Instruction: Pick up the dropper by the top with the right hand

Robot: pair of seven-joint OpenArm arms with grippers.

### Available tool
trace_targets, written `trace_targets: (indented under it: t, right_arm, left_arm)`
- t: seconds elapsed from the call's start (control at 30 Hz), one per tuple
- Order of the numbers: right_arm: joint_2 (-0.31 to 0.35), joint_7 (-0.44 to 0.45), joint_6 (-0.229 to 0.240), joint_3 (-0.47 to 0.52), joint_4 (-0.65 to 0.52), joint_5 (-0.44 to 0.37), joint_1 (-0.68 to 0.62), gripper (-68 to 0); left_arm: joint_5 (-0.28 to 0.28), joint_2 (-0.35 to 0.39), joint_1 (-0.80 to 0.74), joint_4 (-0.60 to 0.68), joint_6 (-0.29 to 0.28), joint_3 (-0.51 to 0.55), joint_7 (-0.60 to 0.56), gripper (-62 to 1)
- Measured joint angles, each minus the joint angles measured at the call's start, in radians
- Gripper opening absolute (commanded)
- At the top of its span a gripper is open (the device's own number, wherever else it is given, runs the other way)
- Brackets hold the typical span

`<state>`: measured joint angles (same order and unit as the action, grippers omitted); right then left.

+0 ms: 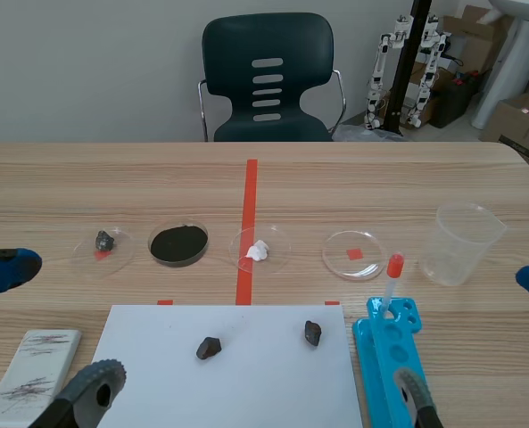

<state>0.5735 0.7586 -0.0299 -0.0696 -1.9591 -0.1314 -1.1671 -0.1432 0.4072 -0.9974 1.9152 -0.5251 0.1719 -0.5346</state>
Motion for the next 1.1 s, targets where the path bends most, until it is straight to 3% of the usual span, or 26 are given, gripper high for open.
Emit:
trace_targets:
  t: [0.83, 1.1]
  right_arm:
    - [0.000, -0.001, 0.000, 0.000, 0.000, -0.026, 0.001, -2.0]
    - [0.000, -0.052, 0.000, 0.000, 0.005, -0.049, 0.059, -2.0]
  left_arm:
    - [0.000, 0.000, 0.000, 0.000, 0.000, 0.000, 0.000, 1.4]
    - [0.000, 0.000, 0.000, 0.000, 0.000, 0.000, 0.000, 1.4]
